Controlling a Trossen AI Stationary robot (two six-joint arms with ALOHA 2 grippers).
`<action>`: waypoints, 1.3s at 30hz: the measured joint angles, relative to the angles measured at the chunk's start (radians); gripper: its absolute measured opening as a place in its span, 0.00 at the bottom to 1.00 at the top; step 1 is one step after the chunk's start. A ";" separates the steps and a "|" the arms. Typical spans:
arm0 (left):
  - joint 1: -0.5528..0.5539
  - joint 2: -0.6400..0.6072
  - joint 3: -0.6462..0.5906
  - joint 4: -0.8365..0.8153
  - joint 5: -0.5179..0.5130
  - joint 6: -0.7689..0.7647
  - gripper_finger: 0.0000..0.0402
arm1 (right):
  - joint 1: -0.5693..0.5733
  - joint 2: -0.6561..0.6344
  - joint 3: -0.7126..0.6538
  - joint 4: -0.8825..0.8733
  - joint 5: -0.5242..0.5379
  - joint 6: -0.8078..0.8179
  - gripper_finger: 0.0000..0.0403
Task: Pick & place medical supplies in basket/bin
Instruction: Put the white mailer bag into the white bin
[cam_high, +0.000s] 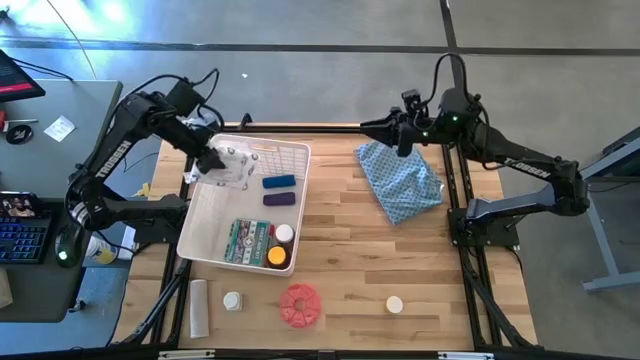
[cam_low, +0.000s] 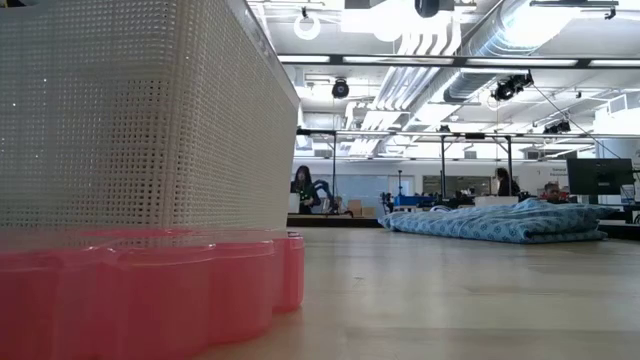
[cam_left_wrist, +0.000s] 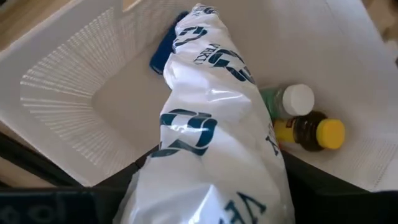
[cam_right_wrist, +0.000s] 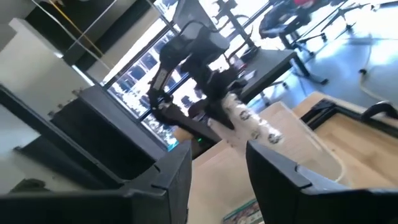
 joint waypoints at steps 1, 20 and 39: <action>0.000 0.000 0.000 0.000 -0.016 0.013 0.59 | -0.006 0.000 0.000 0.000 0.002 -0.007 0.35; -0.016 0.027 0.000 0.055 -0.158 -0.396 0.56 | -0.038 0.000 0.000 -0.040 -0.001 -0.030 0.35; -0.533 -0.017 0.000 0.039 -0.679 -0.942 0.59 | -0.038 0.000 0.000 -0.073 -0.002 -0.071 0.35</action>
